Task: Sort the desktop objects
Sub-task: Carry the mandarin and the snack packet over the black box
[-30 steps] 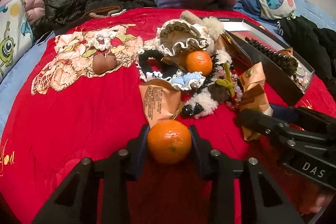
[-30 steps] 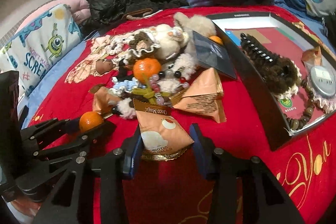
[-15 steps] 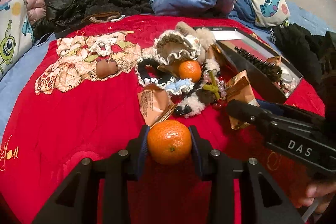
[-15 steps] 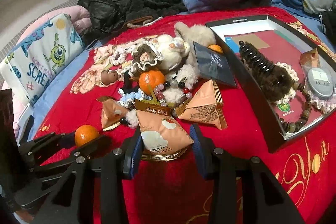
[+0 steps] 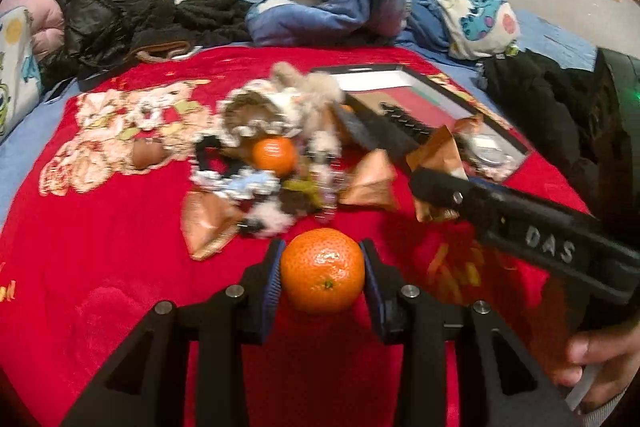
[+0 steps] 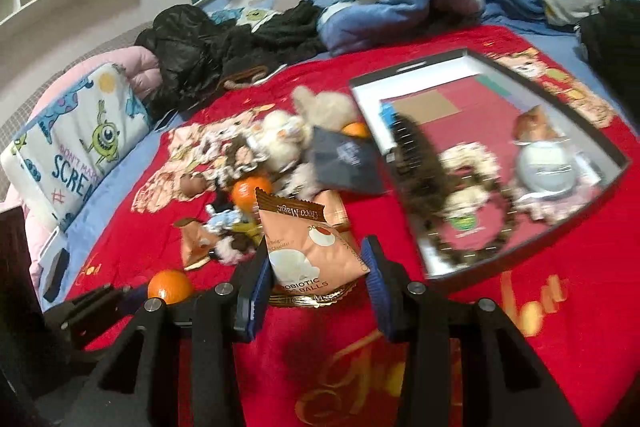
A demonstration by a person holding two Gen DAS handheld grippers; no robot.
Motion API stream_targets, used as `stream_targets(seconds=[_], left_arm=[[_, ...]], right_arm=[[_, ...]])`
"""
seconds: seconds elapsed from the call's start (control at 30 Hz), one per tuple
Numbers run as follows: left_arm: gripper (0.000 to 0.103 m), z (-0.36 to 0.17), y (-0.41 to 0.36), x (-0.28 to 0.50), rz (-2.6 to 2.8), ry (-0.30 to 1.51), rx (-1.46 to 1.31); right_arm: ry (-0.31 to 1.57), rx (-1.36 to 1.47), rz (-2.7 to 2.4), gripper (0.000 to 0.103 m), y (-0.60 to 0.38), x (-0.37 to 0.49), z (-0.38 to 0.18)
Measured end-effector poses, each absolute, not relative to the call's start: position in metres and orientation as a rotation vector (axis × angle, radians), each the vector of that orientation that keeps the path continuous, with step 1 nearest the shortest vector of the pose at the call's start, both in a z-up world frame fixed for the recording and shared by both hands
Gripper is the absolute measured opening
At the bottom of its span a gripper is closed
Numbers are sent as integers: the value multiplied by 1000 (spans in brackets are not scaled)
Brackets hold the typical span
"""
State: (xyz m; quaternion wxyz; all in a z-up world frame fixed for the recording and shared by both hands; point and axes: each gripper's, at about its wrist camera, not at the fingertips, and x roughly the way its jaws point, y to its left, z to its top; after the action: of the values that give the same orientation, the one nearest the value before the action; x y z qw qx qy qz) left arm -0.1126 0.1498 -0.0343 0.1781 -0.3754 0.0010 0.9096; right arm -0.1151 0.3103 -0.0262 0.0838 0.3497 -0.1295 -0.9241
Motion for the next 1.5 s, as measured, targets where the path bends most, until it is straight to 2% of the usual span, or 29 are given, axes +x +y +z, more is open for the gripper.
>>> stream_targets(seconds=[0.27,0.7,1.13,1.3,1.5], left_arm=[[38,-36,208,-79,2456,143,-1008],[38,-39,269,-59,2346,176,-985],[38,-35,281,-65,2379,201,-970],[38,-30,278,-92,2373,86,-1011],[38,-16,289,-126,2408,112,-961]], right_arm=[[-452,1007,-2874,41,377,-87,-14],[-547,1048,-2986,41,459,-42,-21],[-591,1022,-2980,41,468,-35,-18],[-618,943,-2978,41,465,-47,-5],[-544,871,-3010,41,459,-75,11]])
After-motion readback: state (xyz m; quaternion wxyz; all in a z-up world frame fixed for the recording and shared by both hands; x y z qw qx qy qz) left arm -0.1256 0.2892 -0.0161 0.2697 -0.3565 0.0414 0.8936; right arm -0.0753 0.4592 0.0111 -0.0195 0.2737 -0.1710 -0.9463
